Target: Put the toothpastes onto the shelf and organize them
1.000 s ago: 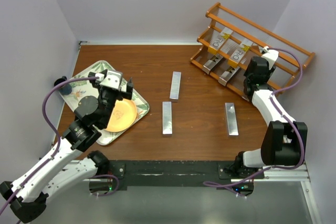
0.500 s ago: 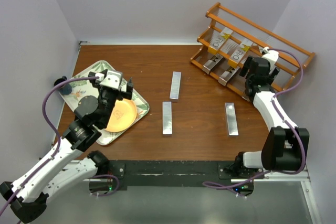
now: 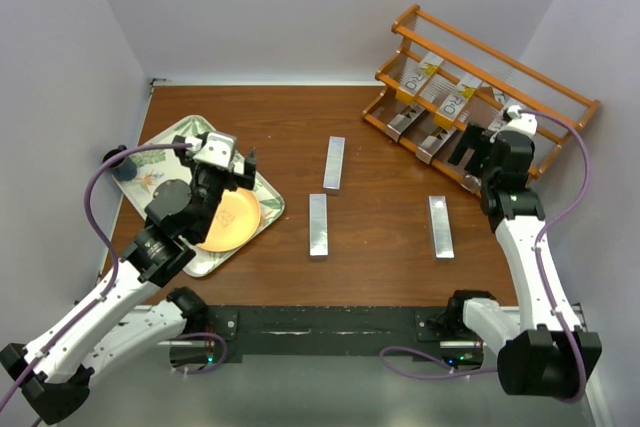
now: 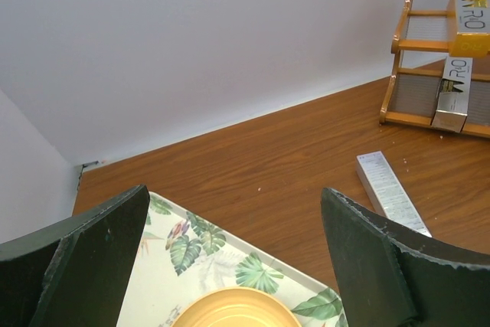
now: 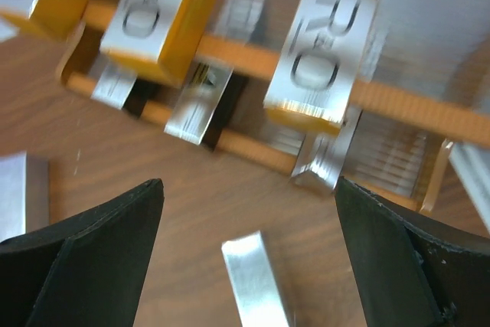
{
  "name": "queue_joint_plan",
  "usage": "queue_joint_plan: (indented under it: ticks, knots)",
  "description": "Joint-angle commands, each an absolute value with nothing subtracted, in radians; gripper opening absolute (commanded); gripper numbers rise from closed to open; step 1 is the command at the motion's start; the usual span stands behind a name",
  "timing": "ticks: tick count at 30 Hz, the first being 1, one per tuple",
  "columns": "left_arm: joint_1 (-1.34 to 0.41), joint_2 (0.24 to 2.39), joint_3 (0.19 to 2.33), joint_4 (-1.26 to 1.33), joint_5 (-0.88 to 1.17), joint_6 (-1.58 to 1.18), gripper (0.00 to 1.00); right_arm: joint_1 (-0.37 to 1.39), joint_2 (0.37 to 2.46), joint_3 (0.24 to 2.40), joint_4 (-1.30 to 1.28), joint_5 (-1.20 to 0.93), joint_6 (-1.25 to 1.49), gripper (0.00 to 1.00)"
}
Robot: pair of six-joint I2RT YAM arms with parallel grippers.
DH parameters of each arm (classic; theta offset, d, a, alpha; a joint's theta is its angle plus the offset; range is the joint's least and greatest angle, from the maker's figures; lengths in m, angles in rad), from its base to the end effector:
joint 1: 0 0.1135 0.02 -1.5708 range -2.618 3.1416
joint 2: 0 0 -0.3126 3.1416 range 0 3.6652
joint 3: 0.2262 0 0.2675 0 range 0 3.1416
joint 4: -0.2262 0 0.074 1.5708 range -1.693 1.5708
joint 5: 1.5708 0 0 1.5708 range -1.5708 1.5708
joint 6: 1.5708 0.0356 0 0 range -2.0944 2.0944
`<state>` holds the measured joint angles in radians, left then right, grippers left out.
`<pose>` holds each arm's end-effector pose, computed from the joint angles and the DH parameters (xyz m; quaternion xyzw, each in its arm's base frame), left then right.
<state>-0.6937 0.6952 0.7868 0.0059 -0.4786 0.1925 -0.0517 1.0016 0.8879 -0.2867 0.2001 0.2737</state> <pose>0.1175 -0.0764 0.4076 0.1212 0.6649 -0.0242 0.7366 0.2170 -0.0183 0.3644 0.1888 0.8095 -0.0219 0.5554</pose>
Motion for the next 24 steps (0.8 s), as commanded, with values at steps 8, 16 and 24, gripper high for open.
queue_joint_plan:
  ticks: [8,16,24]
  knots:
    - [-0.686,0.706,0.779,0.038,-0.462,0.164,0.99,-0.054,0.805,0.674,-0.569,0.002,0.35,0.98]
    - [-0.684,0.709,0.779,0.037,-0.451,0.164,0.99,-0.052,0.844,0.597,-0.584,-0.044,0.391,0.98]
    - [-0.681,0.709,0.781,0.035,-0.451,0.163,1.0,-0.026,0.96,0.558,-0.532,-0.041,0.393,0.98]
